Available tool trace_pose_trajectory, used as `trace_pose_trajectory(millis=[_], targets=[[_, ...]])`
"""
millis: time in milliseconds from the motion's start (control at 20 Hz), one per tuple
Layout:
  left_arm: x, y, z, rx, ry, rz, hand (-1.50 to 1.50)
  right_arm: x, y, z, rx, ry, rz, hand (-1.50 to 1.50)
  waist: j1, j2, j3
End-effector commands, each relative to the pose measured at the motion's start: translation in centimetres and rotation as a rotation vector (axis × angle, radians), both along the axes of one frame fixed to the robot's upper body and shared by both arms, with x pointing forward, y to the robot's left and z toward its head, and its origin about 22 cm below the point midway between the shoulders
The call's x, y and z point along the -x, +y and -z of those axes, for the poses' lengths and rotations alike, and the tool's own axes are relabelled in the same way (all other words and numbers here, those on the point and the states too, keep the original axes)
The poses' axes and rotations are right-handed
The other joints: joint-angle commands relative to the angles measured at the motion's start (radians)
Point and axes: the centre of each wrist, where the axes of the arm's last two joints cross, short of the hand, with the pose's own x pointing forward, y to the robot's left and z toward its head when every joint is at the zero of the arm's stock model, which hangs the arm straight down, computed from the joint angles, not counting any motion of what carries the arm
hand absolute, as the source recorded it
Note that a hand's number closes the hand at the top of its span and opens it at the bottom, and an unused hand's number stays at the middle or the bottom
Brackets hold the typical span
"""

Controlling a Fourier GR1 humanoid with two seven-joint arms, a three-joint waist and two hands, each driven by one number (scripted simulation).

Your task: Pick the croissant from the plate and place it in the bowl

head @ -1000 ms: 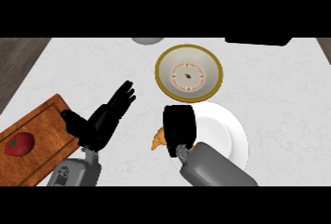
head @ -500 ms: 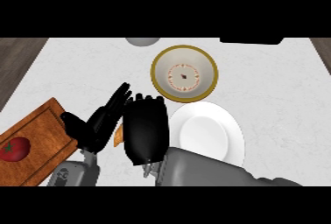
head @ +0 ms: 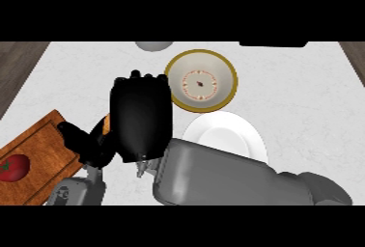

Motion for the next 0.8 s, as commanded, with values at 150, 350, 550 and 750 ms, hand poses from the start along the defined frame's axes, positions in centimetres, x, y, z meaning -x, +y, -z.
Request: trace_pose_trajectory(millis=[150, 350, 550, 750], targets=[[1.0, -0.5, 0.7, -0.001, -0.004, -0.013, 0.00, -3.9, 0.2, -1.2, -0.083, 0.008, 0.213, 1.50, -0.010, 0.005, 0.001], [0.9, 0.6, 0.4, -0.007, -0.030, -0.014, 0.00, -8.0, -1.8, -0.2, -0.138, -0.013, 0.228, 1.50, -0.014, 0.011, 0.001], [0.2, -0.2, 0.2, -0.001, -0.010, -0.001, 0.00, -10.3, -2.3, 0.0, -0.159, -0.003, 0.237, 1.50, -0.008, 0.011, 0.001], [1.2, -0.1, -0.3, 0.005, -0.015, -0.006, 0.00, -13.8, -4.0, 1.5, -0.101, -0.007, 0.247, 1.50, 0.002, 0.014, 0.001]])
